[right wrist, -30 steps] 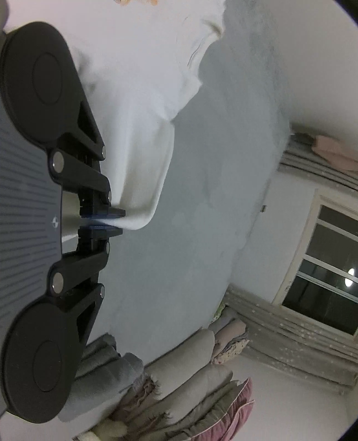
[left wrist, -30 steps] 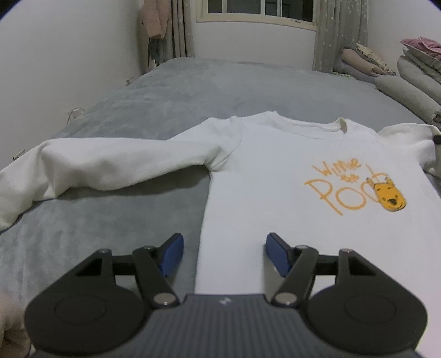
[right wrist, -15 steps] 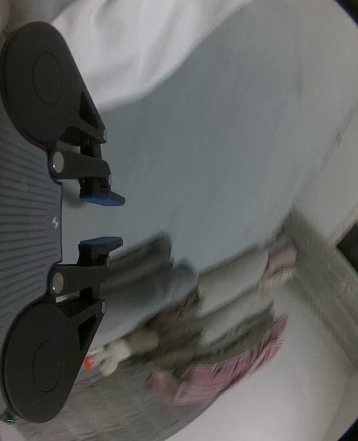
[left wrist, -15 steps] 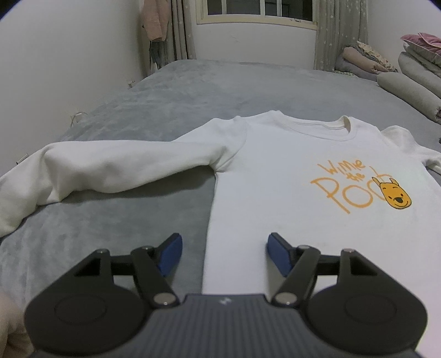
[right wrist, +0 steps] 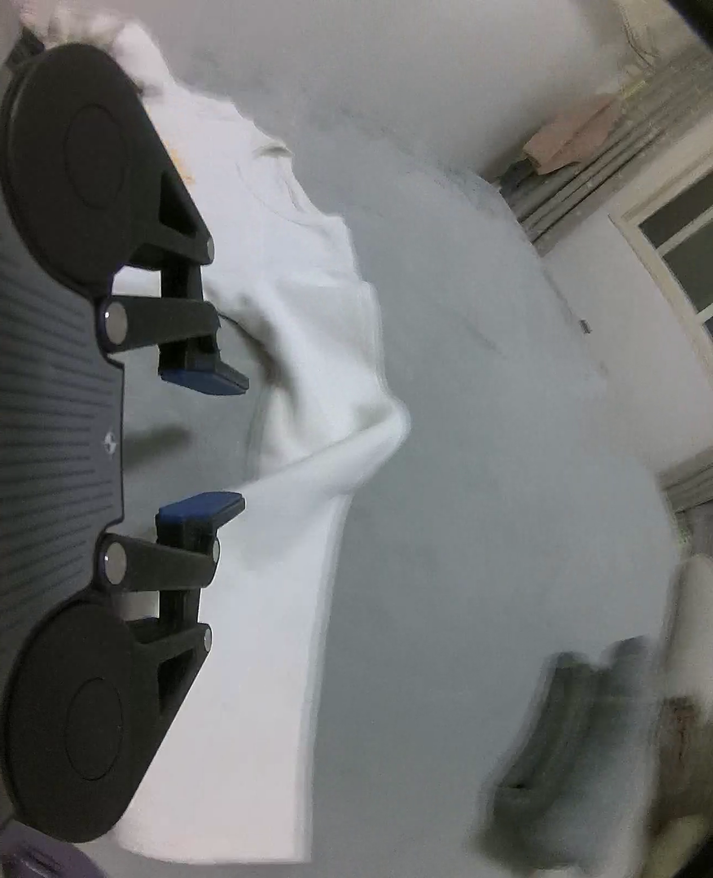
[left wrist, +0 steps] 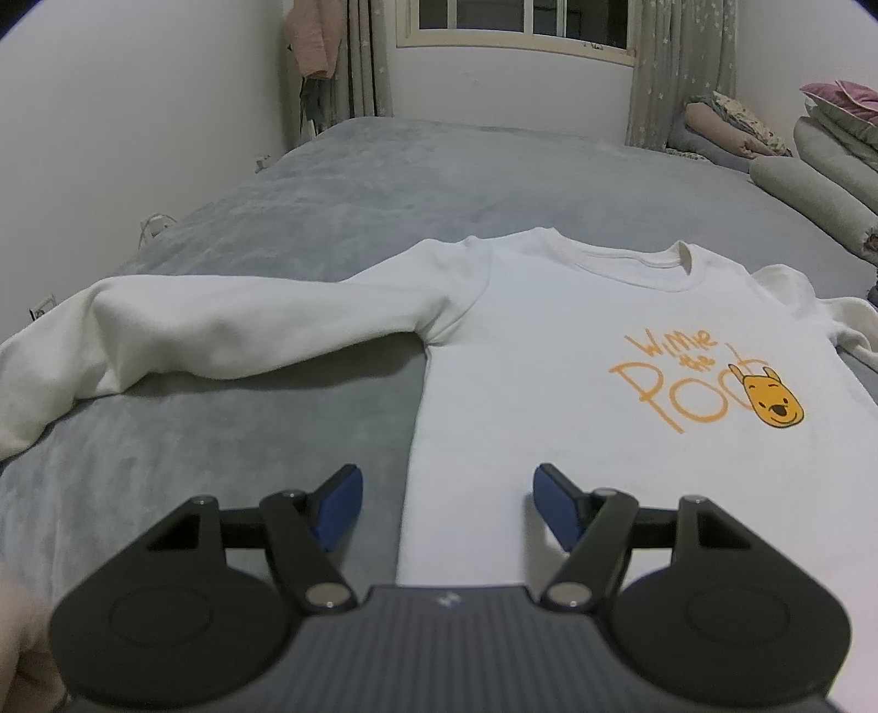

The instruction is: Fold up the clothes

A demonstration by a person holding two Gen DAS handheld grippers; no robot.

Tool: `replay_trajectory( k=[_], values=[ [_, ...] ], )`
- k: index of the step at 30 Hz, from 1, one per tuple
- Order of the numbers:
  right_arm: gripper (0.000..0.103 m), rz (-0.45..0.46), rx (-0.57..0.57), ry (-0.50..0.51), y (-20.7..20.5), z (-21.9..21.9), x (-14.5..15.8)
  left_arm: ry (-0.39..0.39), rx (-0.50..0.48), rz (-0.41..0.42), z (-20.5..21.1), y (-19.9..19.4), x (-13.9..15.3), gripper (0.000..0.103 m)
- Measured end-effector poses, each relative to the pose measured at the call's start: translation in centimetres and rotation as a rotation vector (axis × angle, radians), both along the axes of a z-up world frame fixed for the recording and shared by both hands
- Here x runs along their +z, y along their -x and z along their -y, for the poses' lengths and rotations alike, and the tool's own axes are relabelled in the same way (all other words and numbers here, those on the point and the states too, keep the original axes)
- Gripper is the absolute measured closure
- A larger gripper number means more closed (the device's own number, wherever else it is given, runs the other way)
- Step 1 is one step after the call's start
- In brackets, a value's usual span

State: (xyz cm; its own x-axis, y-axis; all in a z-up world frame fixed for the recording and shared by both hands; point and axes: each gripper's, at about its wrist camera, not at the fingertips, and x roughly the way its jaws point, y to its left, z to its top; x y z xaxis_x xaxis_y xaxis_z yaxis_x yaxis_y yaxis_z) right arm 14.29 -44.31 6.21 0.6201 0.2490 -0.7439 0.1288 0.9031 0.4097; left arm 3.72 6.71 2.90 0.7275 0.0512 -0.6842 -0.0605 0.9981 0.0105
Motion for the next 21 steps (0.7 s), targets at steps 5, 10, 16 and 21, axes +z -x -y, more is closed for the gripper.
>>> replay_trajectory(
  k=[5, 10, 16, 21],
  values=[
    [0.064, -0.017, -0.289, -0.059, 1.2, 3.2, -0.6, 0.005, -0.013, 0.005, 0.2, 0.2, 0.2, 0.036],
    [0.064, 0.018, -0.347, 0.160, -0.2, 4.0, 0.4, 0.010, -0.014, 0.002, 0.2, 0.2, 0.2, 0.036],
    [0.049, -0.095, -0.186, 0.399, -2.5, 2.0, -1.8, 0.005, -0.019, -0.012, 0.6, 0.1, -0.1, 0.036],
    [0.098, -0.084, -0.093, 0.414, -3.0, 1.6, -1.4, -0.009, -0.028, -0.013, 1.0, 0.1, -0.3, 0.036]
  ],
)
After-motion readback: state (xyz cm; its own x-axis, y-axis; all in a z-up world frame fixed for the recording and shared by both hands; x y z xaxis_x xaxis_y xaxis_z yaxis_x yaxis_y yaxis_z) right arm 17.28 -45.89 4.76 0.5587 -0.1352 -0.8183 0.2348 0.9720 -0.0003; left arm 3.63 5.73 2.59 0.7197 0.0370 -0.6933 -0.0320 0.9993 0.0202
